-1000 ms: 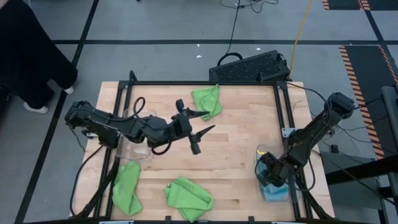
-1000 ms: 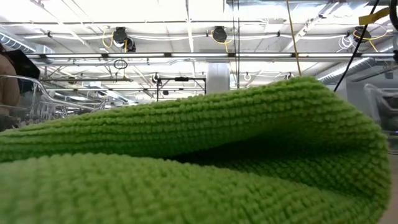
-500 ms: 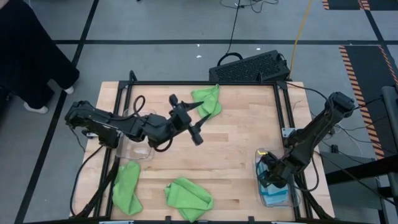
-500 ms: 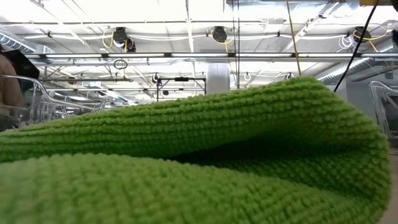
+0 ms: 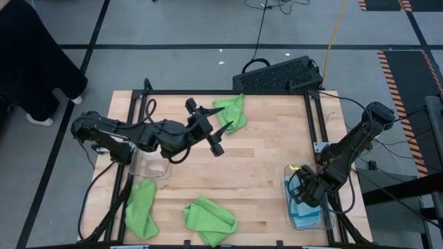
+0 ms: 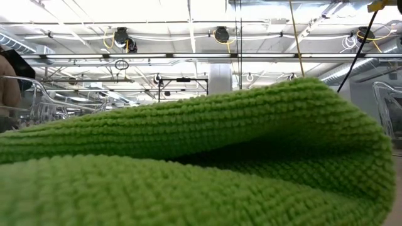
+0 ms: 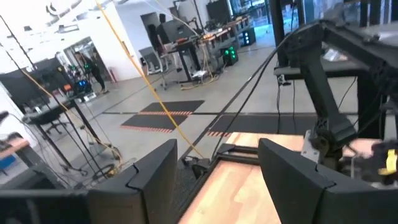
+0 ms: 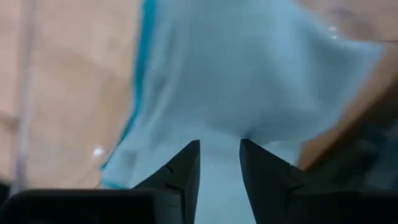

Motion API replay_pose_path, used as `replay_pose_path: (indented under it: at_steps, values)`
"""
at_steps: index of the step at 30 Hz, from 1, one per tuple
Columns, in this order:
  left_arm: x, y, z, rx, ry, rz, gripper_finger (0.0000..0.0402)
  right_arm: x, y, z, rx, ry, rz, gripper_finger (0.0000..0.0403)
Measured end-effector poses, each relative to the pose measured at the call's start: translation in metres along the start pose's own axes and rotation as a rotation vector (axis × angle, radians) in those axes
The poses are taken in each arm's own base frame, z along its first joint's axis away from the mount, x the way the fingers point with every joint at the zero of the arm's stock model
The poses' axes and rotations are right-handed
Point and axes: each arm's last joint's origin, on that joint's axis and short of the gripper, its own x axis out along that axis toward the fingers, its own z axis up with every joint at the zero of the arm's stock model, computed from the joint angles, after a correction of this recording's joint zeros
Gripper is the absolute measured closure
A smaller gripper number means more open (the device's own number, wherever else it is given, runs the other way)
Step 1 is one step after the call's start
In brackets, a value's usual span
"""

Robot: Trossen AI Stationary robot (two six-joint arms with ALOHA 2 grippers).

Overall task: Sort microfiber towel by color & place in baskets
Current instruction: Put the folded blue microfiber towel into the right transparent bin, then fold the top green microfiber towel

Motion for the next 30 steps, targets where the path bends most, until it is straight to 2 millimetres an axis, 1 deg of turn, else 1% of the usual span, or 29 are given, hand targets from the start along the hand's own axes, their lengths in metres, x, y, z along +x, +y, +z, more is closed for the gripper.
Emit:
replay_pose_path:
  at_steps: [2,4,6,8,10,11,14,17,20,23,26,30]
  values:
    - [0.000,0.000,-0.001,0.033,0.007,-0.001,0.0174,0.001,-0.004,0.002,0.041,-0.018,-0.034,0.0300]
    - [0.000,0.000,-0.002,0.048,0.019,-0.004,0.0174,0.006,-0.005,0.002,0.056,-0.018,-0.031,0.0307]
    - [0.000,-0.001,-0.004,0.054,0.032,-0.008,0.0174,0.013,-0.001,0.002,0.047,0.005,0.025,0.0316]
    - [0.000,-0.001,-0.006,0.060,0.049,-0.012,0.0174,0.022,0.006,0.001,0.024,0.036,0.122,0.0322]
    - [-0.001,-0.002,-0.008,0.063,0.061,-0.019,0.0174,0.030,0.010,0.001,0.015,0.029,0.199,0.0324]
    - [-0.002,-0.003,-0.008,0.067,0.062,-0.021,0.0174,0.034,0.010,0.002,0.017,0.022,0.211,0.0325]
    - [-0.011,0.000,-0.003,0.071,0.053,-0.014,0.0174,0.041,0.006,0.004,0.037,0.003,0.161,0.0325]
    - [-0.020,0.010,0.004,0.018,0.038,-0.002,0.0174,0.040,0.003,0.004,0.039,0.004,0.132,0.0325]
    - [-0.030,0.026,0.006,-0.044,0.059,0.016,0.0174,0.031,0.003,0.003,0.062,0.020,0.112,0.0327]
    - [-0.041,0.047,0.005,-0.096,0.105,0.034,0.0174,0.013,0.006,0.000,0.127,0.049,0.065,0.0338]
    - [-0.051,0.064,-0.004,-0.125,0.194,0.052,0.0174,-0.009,0.011,-0.003,0.174,0.039,0.025,0.0354]
    - [-0.062,0.080,-0.019,-0.166,0.327,0.077,0.0174,-0.042,0.024,-0.008,0.243,0.057,0.062,0.0365]
